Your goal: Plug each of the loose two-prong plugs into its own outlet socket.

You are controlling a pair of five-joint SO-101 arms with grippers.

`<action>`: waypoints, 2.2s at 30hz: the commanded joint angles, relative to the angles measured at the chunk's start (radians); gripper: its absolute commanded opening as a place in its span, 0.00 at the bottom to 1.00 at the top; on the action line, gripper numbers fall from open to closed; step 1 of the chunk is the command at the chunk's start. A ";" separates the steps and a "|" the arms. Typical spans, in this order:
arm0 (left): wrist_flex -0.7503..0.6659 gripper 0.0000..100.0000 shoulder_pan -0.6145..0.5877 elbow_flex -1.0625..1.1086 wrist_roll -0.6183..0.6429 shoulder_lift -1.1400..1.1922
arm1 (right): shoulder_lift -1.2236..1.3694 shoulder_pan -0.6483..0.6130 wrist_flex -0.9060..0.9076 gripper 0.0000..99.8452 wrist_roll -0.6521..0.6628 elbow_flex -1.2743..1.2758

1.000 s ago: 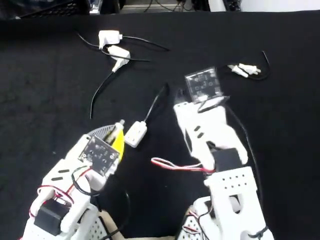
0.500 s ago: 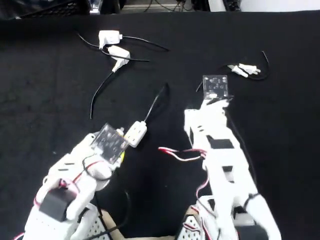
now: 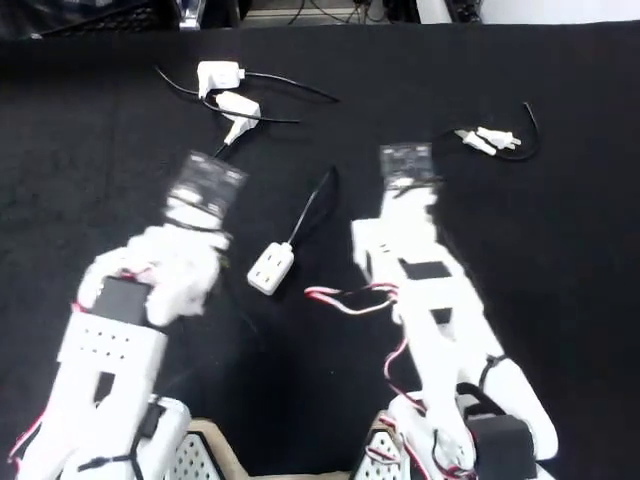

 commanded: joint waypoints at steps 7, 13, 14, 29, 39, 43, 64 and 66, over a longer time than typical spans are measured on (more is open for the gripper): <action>-0.011 0.03 -0.220 -0.053 0.091 0.011 | 0.004 -0.170 0.068 0.14 0.061 -0.068; -0.046 0.03 -0.302 -0.030 0.091 0.011 | 0.004 -0.333 0.196 0.14 0.138 -0.094; -0.061 0.03 -0.320 -0.021 0.091 0.011 | 0.004 -0.351 0.219 0.14 0.152 -0.097; -0.141 0.03 -0.406 0.022 0.068 0.012 | 0.028 -0.516 0.397 0.14 0.247 -0.170; -0.141 0.03 -0.470 0.007 0.064 0.012 | 0.404 -0.459 0.470 0.14 0.236 -0.441; -0.160 0.03 -0.470 0.016 0.064 0.012 | 0.458 -0.459 0.486 0.14 0.236 -0.513; -0.184 0.03 -0.443 0.041 0.068 0.012 | 0.535 -0.457 0.132 0.14 0.244 -0.561; -0.199 0.03 -0.441 0.053 0.068 0.012 | 0.564 -0.456 0.173 0.14 0.244 -0.599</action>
